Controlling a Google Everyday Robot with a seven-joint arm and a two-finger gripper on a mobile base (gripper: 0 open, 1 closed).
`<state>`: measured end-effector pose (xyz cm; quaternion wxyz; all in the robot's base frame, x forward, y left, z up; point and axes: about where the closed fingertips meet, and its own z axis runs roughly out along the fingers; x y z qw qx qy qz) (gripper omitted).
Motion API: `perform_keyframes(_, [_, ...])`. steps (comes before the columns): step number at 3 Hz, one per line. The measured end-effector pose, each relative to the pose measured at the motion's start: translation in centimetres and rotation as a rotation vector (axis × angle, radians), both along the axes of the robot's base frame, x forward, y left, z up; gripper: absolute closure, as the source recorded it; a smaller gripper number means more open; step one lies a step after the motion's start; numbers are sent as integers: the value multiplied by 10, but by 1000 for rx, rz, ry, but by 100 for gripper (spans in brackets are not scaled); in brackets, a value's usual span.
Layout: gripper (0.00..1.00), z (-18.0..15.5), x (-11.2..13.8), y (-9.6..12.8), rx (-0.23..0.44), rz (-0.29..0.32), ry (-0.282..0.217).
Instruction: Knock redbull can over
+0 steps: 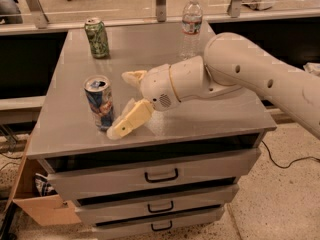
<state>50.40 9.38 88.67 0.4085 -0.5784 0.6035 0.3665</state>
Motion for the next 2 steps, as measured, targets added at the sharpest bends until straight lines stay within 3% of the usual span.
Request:
perform_keyframes(1, [0, -2, -6, 35, 82, 15, -5])
perform_keyframes(2, [18, -5, -7, 56, 123, 10, 3])
